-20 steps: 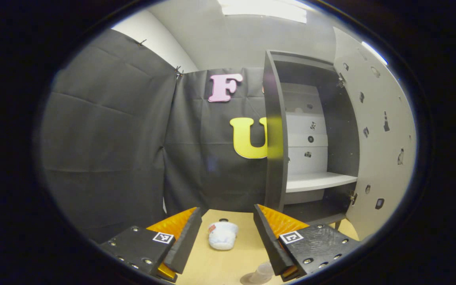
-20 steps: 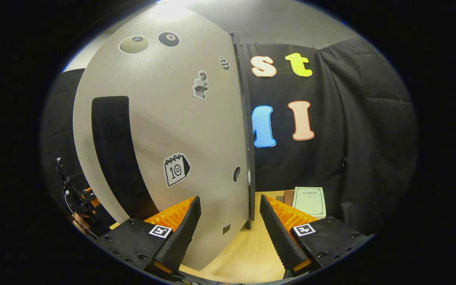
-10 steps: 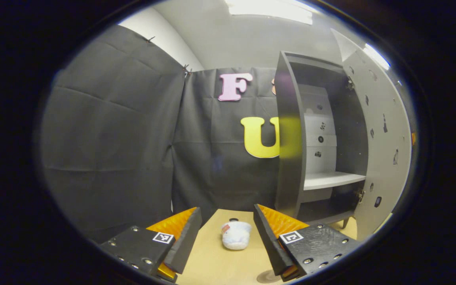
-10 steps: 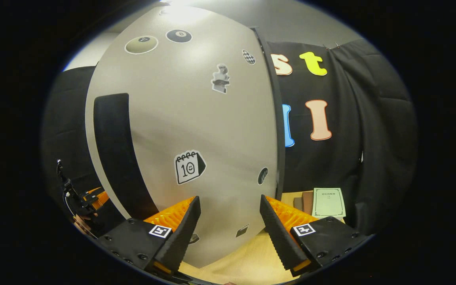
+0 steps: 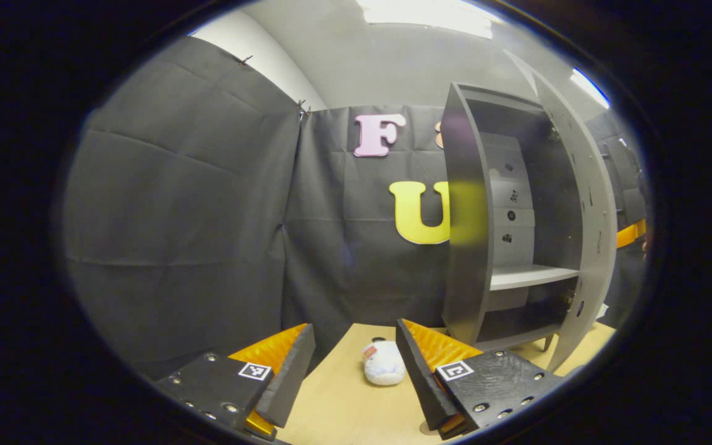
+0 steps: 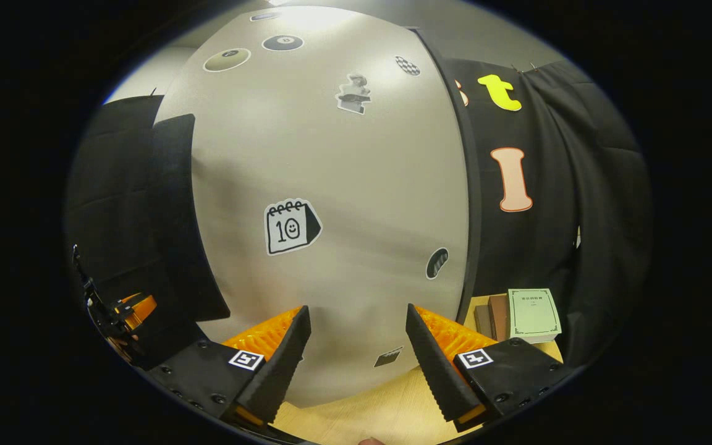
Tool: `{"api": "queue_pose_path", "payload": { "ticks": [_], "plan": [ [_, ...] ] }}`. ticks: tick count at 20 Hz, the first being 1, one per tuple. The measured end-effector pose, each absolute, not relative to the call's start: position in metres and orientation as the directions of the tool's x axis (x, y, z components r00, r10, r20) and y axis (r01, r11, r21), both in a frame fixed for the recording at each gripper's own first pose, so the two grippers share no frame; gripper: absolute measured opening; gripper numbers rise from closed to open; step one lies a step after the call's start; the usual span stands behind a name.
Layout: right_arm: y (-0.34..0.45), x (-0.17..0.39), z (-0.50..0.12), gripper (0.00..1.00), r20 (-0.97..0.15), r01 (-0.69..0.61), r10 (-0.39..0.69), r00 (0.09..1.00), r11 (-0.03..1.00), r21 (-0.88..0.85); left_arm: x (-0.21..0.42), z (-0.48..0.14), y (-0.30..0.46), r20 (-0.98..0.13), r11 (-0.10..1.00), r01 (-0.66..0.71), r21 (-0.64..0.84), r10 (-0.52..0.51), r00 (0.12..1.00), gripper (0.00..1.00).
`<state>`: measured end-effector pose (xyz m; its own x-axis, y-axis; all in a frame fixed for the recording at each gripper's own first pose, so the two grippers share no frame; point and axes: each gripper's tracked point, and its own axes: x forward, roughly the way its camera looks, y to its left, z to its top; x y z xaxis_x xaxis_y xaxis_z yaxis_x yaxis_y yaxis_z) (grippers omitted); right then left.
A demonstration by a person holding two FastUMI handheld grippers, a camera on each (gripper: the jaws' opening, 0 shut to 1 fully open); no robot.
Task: Open the cabinet door with the right hand, grasp the bottle in the cabinet with the left hand and place it on the coaster, then close the cabinet door with the right hand.
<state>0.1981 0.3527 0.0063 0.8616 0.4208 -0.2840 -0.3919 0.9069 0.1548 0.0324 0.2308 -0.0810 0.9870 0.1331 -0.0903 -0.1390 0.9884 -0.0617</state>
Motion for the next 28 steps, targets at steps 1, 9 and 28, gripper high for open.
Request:
{"api": "queue_pose_path", "payload": {
  "ticks": [1, 9, 28],
  "plan": [
    [0.354, 0.2, 0.007, 0.98, -0.281, -0.391, 0.416, 0.865, 0.909, 0.143, 0.03, -0.081, 0.235, -0.093, 0.988, -0.146, -0.057, 0.141, 0.986, 0.81],
    [0.379, 0.231, 0.002, 0.98, -0.246, -0.363, 0.388, 0.888, 0.921, 0.14, 0.01, -0.087, 0.267, -0.117, 0.977, -0.209, -0.048, 0.202, 0.972, 0.81],
    [0.417, 0.283, -0.006, 0.98, -0.177, -0.296, 0.314, 0.933, 0.947, 0.121, -0.032, -0.095, 0.309, -0.157, 0.944, -0.329, -0.023, 0.322, 0.934, 0.83]
  ]
}}
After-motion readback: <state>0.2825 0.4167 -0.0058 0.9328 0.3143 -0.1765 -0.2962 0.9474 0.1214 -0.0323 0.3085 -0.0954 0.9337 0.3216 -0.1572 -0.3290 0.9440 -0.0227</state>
